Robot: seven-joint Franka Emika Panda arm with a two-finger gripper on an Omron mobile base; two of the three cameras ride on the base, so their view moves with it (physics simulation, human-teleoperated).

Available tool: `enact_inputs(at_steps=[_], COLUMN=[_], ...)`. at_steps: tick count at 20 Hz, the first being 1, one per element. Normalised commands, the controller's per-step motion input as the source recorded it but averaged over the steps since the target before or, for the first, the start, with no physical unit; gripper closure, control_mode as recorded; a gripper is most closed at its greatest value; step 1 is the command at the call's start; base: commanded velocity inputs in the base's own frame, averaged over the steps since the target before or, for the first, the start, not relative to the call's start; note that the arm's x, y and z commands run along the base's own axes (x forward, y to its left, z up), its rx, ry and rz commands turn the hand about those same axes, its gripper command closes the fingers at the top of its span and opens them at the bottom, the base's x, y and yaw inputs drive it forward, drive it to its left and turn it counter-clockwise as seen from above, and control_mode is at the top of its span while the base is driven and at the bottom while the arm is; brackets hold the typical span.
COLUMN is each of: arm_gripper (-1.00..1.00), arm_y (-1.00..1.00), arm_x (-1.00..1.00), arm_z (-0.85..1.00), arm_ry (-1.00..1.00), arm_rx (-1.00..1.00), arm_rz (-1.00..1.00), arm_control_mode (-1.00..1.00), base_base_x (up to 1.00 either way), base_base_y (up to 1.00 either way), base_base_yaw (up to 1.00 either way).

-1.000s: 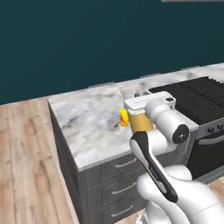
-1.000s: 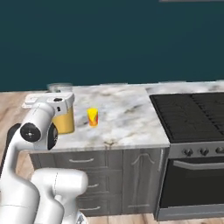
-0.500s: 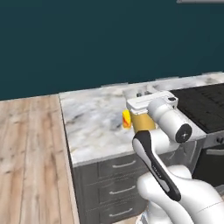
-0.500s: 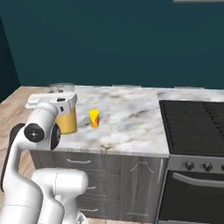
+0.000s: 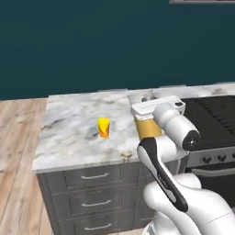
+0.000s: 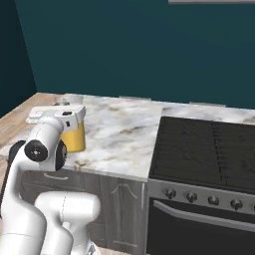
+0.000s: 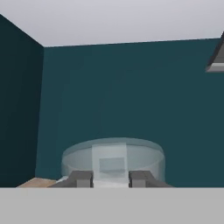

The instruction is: Place the pitcher and cup on the dining counter for serving.

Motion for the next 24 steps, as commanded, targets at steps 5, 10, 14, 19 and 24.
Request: enact_inputs(at_steps=[5, 10, 14, 19, 24], arm_gripper=[1.0, 1.0, 1.0, 1.0, 1.0], arm_y=[0.0, 0.0, 0.0, -0.12, -0.35], arm_x=[0.0, 0.0, 0.0, 0.23, 0.47], arm_z=[0.0, 0.0, 0.0, 0.0, 0.0], arm_ry=[0.0, 0.0, 0.0, 0.03, 0.19], arm_rx=[0.0, 0.0, 0.0, 0.0, 0.04], arm_rz=[0.0, 0.0, 0.0, 0.08, 0.35], arm_control_mode=[1.0, 1.0, 1.0, -1.0, -1.0], base_base_x=[0.22, 0.5, 0.65, 0.38, 0.0], base_base_y=[-0.55, -0.2, -0.17, -0.14, 0.0], base_base_yaw=[0.03, 0.0, 0.03, 0.05, 0.0])
